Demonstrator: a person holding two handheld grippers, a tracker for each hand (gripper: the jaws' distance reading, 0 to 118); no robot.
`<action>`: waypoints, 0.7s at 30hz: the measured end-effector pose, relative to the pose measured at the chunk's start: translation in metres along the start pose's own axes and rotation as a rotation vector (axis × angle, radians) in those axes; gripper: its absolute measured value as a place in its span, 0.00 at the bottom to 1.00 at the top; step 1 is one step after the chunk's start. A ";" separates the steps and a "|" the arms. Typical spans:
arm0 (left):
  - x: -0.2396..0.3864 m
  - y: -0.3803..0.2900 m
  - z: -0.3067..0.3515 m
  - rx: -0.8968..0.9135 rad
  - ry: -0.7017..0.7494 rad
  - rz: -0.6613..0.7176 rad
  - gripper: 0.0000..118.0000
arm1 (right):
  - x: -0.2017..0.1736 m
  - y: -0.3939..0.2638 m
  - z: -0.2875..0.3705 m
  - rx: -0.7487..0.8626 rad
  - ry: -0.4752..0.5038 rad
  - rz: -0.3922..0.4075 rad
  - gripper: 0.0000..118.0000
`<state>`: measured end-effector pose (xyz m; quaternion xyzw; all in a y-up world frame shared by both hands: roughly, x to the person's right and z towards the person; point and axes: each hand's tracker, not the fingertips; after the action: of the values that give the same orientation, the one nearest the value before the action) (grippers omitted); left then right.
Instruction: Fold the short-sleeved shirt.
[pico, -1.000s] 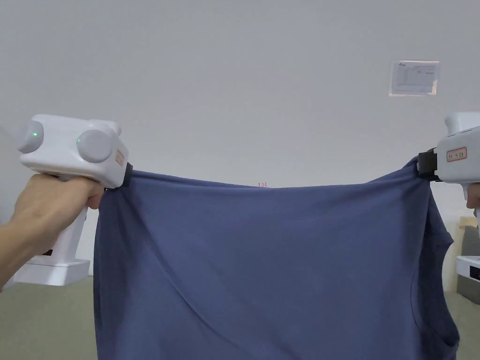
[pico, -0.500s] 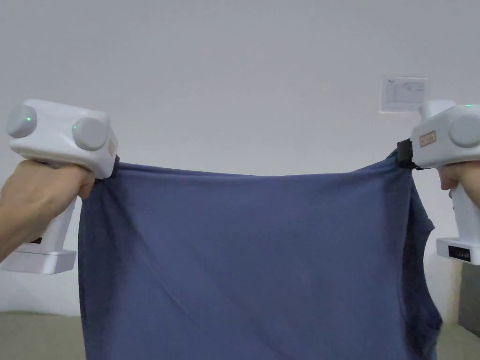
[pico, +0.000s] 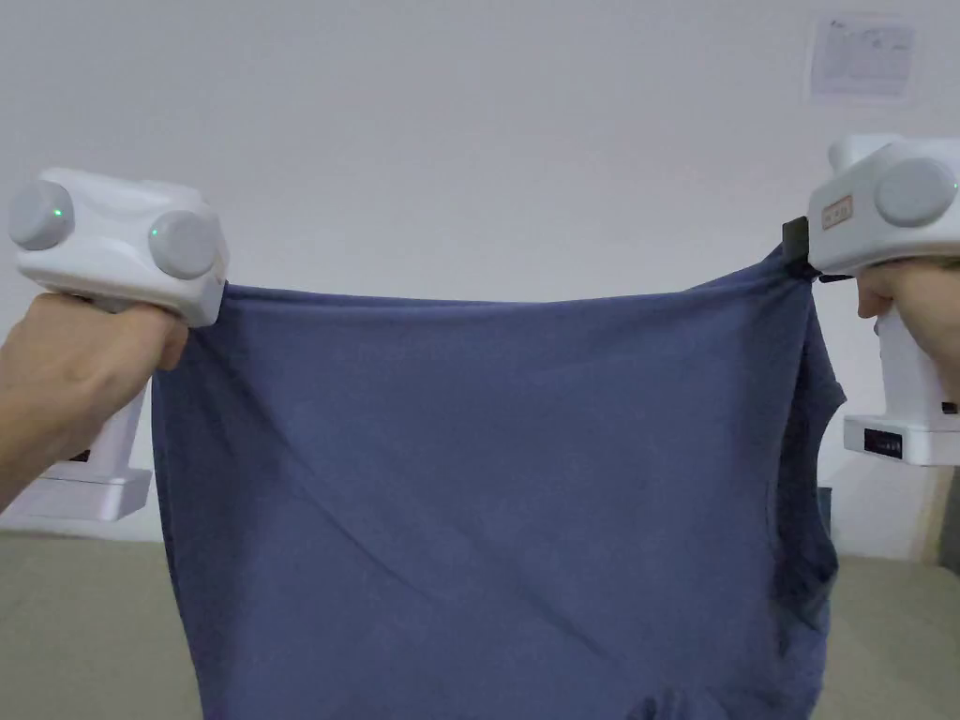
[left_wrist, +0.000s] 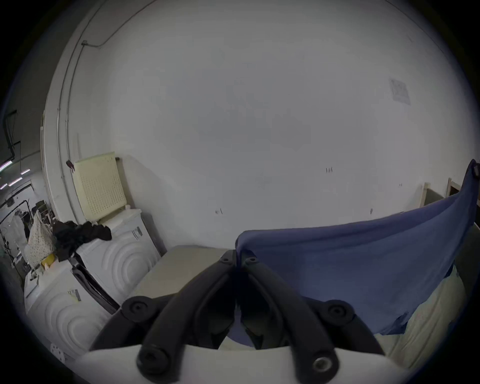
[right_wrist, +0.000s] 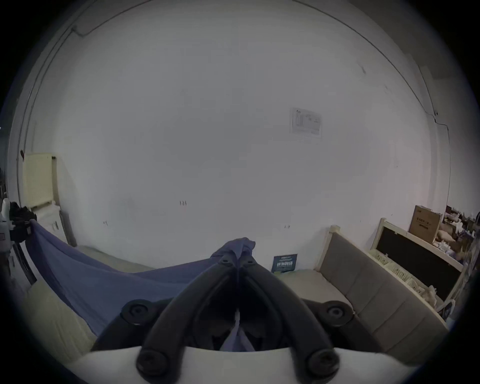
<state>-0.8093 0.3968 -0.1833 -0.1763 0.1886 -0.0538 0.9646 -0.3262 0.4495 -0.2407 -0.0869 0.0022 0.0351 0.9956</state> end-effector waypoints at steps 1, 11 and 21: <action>0.002 -0.009 -0.008 -0.007 -0.001 -0.002 0.00 | -0.002 -0.012 -0.008 -0.014 -0.001 -0.004 0.01; 0.014 -0.136 -0.038 -0.135 -0.020 -0.066 0.00 | -0.014 -0.151 -0.009 -0.190 0.079 -0.030 0.01; -0.023 -0.272 0.078 -0.275 -0.141 -0.086 0.00 | 0.004 -0.287 0.152 -0.351 0.170 -0.008 0.01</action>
<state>-0.8105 0.1718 -0.0102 -0.3180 0.1182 -0.0560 0.9390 -0.3022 0.1942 -0.0419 -0.2617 0.0799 0.0235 0.9615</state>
